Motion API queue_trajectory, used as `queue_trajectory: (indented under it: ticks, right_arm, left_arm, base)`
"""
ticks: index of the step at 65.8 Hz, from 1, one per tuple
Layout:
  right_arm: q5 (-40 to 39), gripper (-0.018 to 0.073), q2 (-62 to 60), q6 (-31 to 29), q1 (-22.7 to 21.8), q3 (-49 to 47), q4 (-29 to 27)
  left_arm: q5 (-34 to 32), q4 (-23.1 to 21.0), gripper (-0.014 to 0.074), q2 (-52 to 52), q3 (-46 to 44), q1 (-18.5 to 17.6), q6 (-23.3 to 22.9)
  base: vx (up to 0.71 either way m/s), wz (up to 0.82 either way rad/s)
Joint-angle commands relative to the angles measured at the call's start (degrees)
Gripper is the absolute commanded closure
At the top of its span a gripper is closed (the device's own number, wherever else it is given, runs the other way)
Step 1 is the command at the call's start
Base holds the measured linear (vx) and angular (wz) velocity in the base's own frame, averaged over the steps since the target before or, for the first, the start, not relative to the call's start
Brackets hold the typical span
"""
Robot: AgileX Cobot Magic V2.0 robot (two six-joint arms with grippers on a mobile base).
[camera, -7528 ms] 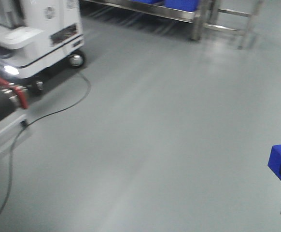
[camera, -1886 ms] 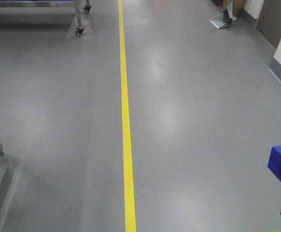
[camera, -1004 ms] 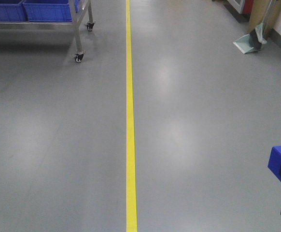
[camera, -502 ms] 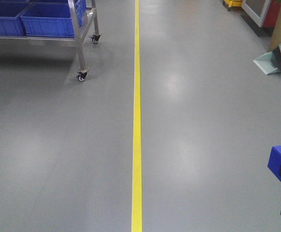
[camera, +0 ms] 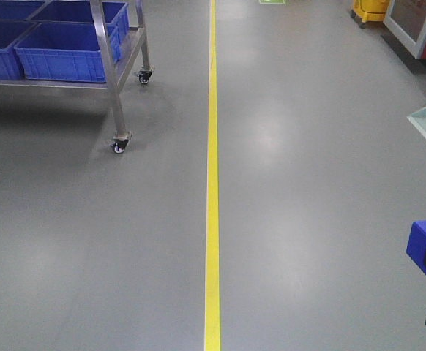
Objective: Pour parts from conveyor to right shelf
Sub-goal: 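Drive into the aisle between shelves of blue bins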
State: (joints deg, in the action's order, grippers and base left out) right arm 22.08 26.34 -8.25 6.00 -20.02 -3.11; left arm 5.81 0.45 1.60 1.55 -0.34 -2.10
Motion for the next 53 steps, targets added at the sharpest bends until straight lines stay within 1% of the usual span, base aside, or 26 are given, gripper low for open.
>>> queue_trajectory:
  ticks: [1, 12, 23, 36, 53]
  right_arm:
    - [-4.4, 0.0568, 0.3, -0.5, 0.1, -1.6, 0.3]
    - [-4.5, 0.0568, 0.3, -0.5, 0.1, -1.6, 0.3]
    - [-4.5, 0.0568, 0.3, -0.5, 0.1, -1.6, 0.3]
    - [-4.5, 0.0568, 0.3, -0.5, 0.1, -1.6, 0.3]
    - [-4.5, 0.0568, 0.3, -0.5, 0.1, -1.6, 0.3]
  left_arm:
    - [-4.5, -0.5, 0.0603, 1.0, -1.1, 0.2, -0.5]
    - [-4.5, -0.5, 0.0603, 1.0, -1.1, 0.2, -0.5]
    - [-4.5, -0.5, 0.0603, 1.0, -1.1, 0.2, -0.5]
    - [-4.5, -0.5, 0.0603, 1.0, -1.1, 0.2, -0.5]
    - [-4.5, -0.5, 0.0603, 1.0, -1.1, 0.2, -0.5]
  base:
    - [0.59, 0.05]
    - [0.56, 0.16]
    - [0.52, 0.39]
    - [0.49, 0.61]
    - [0.48, 0.77]
